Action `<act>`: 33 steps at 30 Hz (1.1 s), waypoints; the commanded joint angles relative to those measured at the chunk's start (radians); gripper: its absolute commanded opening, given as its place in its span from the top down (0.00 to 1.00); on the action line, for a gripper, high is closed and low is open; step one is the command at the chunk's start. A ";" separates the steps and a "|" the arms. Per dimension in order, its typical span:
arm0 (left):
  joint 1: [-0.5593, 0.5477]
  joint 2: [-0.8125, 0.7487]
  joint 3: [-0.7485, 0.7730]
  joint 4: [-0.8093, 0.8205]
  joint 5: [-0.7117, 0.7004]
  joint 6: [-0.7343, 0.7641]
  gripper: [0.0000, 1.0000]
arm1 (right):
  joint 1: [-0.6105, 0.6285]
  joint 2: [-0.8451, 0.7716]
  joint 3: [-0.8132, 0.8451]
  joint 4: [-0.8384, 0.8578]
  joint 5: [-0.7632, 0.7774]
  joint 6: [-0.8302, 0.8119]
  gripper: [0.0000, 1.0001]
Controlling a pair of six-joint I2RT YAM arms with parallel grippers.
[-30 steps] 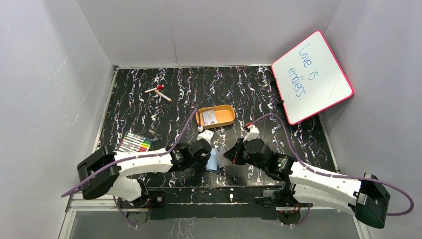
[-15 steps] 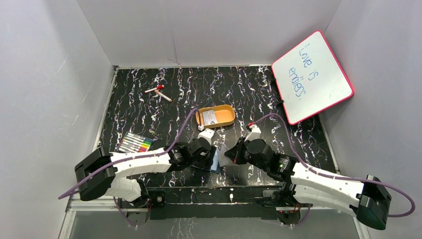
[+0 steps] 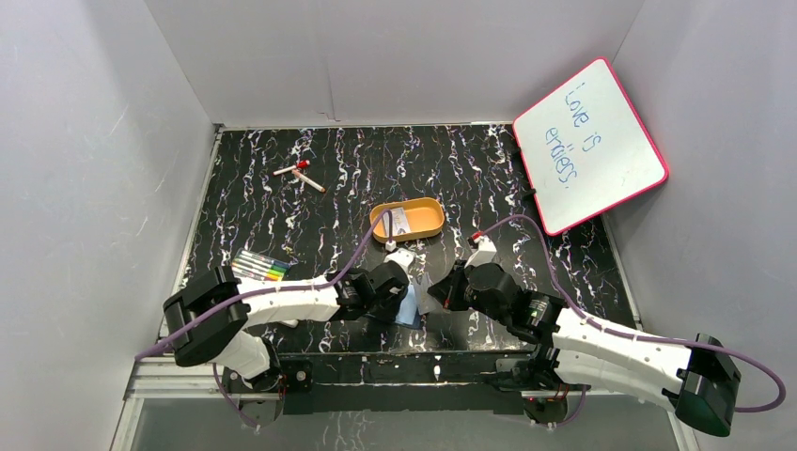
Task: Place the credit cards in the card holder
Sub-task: Turn over the card slot in the card holder.
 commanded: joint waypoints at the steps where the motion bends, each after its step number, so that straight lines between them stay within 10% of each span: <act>1: 0.000 -0.012 -0.004 0.001 -0.003 -0.007 0.81 | -0.001 -0.016 -0.002 0.012 0.026 -0.004 1.00; 7: 0.001 -0.075 -0.038 0.014 -0.056 -0.042 1.00 | -0.001 -0.002 -0.010 0.031 0.011 0.001 1.00; 33: 0.025 -0.181 -0.158 0.119 -0.138 -0.380 1.00 | 0.000 -0.033 -0.090 0.157 -0.204 0.136 1.00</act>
